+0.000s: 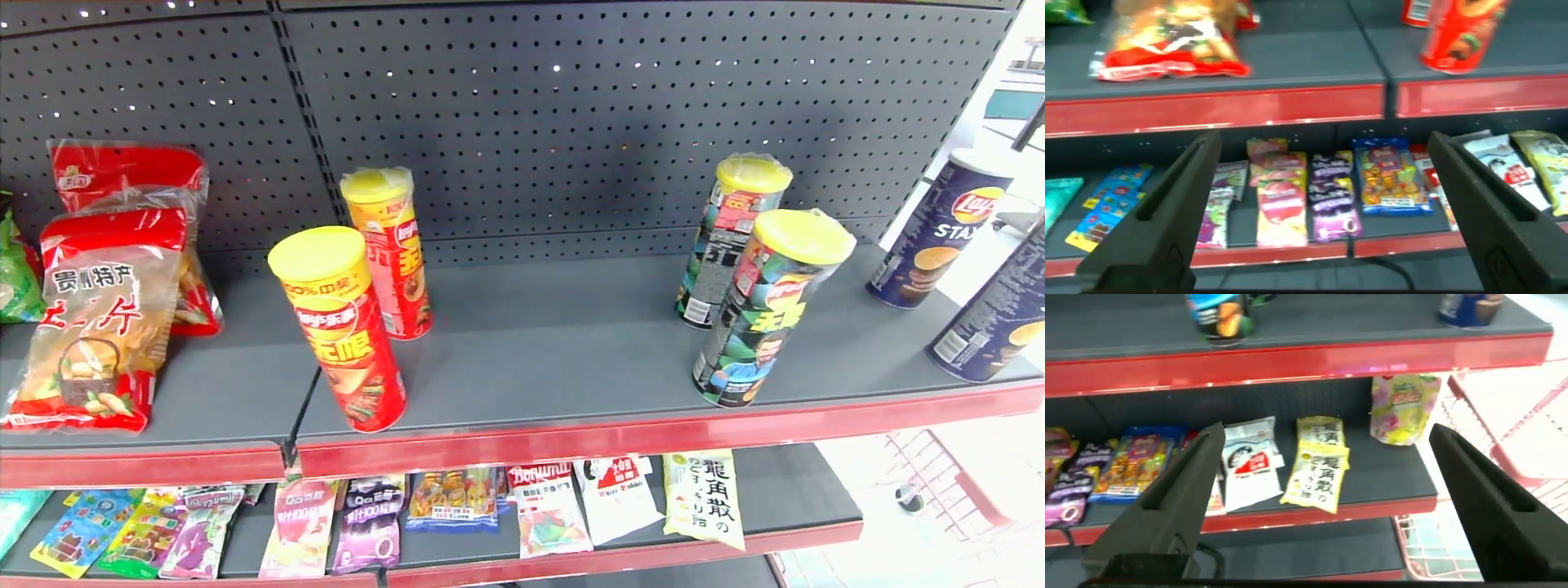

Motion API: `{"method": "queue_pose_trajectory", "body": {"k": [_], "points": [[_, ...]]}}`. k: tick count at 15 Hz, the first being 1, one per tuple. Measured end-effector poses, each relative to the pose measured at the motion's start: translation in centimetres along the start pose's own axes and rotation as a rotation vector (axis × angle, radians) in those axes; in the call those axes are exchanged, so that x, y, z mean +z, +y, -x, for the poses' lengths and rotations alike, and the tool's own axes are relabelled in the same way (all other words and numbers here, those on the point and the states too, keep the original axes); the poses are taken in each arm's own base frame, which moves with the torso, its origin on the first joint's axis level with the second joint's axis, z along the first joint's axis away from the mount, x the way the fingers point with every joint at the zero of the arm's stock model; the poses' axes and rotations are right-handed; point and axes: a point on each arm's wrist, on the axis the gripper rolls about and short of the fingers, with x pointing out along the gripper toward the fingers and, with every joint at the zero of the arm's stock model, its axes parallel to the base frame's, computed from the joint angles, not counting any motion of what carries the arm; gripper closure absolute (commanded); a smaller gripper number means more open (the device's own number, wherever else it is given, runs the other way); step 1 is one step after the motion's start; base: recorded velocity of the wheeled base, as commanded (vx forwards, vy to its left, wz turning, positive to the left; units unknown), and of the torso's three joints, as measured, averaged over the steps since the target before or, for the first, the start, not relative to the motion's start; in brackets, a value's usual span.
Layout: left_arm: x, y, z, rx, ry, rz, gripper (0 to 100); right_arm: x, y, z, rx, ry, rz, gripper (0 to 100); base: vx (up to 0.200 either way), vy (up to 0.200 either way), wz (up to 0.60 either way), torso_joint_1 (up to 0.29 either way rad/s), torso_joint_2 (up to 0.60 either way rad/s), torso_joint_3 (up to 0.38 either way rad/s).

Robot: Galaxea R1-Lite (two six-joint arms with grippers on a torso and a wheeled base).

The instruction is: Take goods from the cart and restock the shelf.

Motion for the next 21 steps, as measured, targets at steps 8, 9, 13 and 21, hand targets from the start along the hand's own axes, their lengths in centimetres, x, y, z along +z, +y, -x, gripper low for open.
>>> {"method": "queue_pose_trajectory", "body": {"k": [8,9,13,21], "points": [[0.0,0.0,0.0,0.0,0.0,0.0,0,0.01,0.0,0.0,0.0,-0.001,0.0,0,0.0,-0.2,0.0,0.004,0.0,0.001],[0.0,0.0,0.0,0.0,0.0,0.0,0,0.0,0.0,0.0,0.0,0.0,0.0,0,0.0,-0.2,0.0,-0.002,0.0,0.002],[0.0,0.0,0.0,-0.001,0.0,-0.001,0,0.0,0.0,0.0,0.0,0.0,0.002,0,0.0,0.0,0.0,0.0,0.0,0.0],[0.0,0.0,0.0,0.0,0.0,0.0,0,0.0,0.0,0.0,0.0,0.0,0.003,0,0.0,0.0,0.15,0.002,0.0,0.0]]}}
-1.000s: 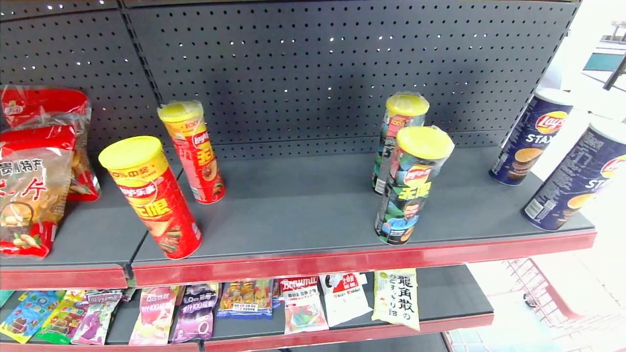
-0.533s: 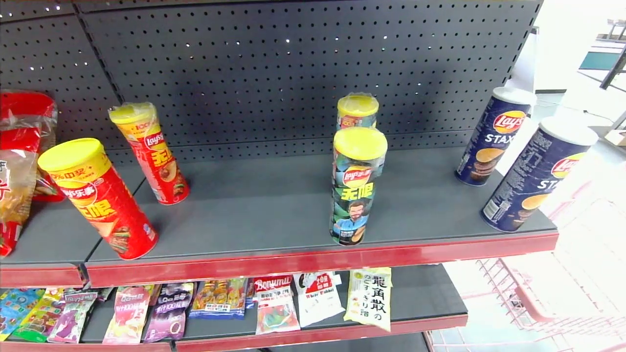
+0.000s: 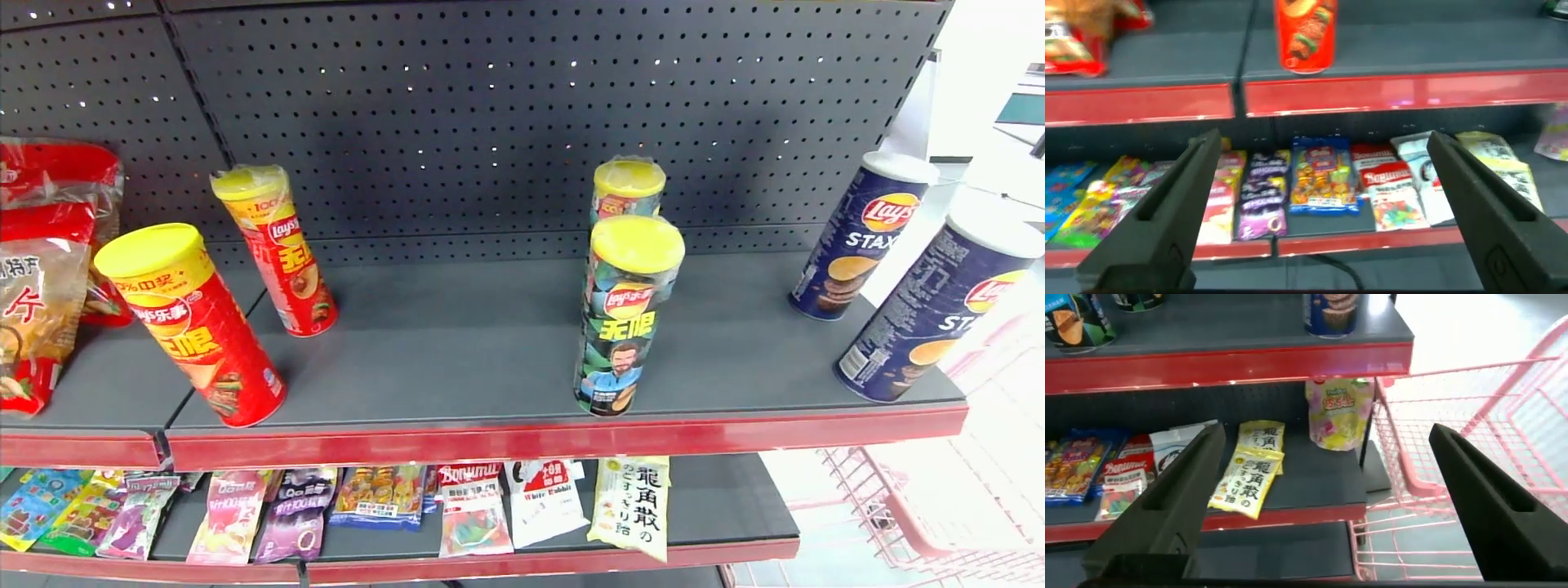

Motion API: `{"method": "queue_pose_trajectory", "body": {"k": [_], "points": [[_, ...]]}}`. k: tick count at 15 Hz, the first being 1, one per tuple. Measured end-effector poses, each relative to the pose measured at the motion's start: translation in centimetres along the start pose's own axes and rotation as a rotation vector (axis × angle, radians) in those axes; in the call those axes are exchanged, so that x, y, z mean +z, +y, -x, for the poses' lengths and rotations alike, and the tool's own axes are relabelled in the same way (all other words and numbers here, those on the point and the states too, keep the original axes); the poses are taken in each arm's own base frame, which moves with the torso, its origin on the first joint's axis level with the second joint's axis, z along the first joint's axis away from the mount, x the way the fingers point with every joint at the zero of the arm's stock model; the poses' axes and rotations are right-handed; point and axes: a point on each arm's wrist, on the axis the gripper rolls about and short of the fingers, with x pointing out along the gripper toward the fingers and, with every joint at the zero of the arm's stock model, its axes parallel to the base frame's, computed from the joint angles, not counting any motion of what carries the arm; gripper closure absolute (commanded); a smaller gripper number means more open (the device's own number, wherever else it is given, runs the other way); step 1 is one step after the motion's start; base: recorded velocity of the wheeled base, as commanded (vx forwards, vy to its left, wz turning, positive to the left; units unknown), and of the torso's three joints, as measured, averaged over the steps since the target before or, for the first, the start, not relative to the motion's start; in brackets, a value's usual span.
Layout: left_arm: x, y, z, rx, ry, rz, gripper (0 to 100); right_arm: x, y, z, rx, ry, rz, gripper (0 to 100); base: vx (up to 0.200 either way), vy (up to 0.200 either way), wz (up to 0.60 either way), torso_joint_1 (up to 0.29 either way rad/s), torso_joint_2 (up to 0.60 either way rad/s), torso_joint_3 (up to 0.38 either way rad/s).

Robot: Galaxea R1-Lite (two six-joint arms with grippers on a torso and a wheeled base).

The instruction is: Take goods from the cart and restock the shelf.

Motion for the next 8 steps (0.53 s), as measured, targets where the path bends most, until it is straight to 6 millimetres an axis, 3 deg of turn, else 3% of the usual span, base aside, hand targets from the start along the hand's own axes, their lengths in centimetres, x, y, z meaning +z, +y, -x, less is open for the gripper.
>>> {"method": "queue_pose_trajectory", "body": {"k": [8], "points": [[0.0,0.0,0.0,0.0,0.0,0.0,0,0.0,0.0,0.0,0.001,0.0,-0.001,0,0.0,0.0,0.0,0.0,0.0,0.0]]}}
